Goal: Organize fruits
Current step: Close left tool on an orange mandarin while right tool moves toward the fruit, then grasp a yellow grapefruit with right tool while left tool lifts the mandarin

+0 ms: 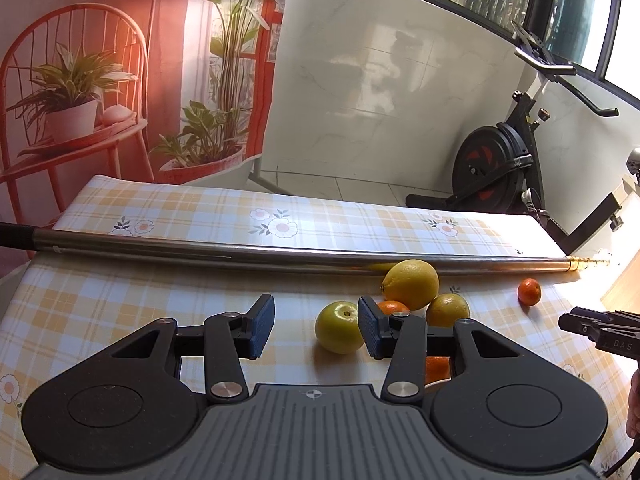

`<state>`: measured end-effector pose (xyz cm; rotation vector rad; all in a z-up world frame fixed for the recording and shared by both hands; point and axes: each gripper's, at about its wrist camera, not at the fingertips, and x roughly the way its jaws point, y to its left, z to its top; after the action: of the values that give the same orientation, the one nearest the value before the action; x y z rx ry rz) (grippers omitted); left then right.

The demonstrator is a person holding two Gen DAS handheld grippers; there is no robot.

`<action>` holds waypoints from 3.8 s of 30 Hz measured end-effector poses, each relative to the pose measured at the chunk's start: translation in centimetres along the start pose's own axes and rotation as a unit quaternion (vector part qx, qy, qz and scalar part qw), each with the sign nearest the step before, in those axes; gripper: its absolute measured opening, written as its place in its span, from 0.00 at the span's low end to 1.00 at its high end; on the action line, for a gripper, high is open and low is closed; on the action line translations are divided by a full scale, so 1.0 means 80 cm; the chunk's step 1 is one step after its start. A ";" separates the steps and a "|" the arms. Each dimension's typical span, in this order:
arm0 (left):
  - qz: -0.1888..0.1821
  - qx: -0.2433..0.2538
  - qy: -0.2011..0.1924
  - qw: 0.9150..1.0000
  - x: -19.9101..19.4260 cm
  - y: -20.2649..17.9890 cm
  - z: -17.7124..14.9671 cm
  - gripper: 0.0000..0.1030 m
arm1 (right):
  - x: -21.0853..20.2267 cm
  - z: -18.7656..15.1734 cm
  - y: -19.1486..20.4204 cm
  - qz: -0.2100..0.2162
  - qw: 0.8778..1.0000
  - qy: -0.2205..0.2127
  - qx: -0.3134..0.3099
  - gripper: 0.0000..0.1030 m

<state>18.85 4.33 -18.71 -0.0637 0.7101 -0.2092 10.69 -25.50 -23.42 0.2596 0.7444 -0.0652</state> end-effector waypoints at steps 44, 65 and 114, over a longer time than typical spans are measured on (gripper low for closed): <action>-0.071 0.062 0.096 0.991 0.079 -0.097 -0.033 0.33 | 0.032 0.008 0.013 0.042 0.999 0.031 -0.011 0.36; -0.006 0.024 0.015 1.000 -0.008 -0.036 -0.042 0.34 | 0.119 0.059 0.111 0.122 0.987 0.080 -0.066 0.42; -0.053 0.068 0.036 0.996 -0.058 -0.060 -0.105 0.34 | -0.026 0.006 0.117 0.124 0.992 0.014 -0.014 0.42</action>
<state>9.12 0.71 -21.43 0.0364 0.7631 -0.3633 10.90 -16.67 -19.74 0.3249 0.7363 0.1843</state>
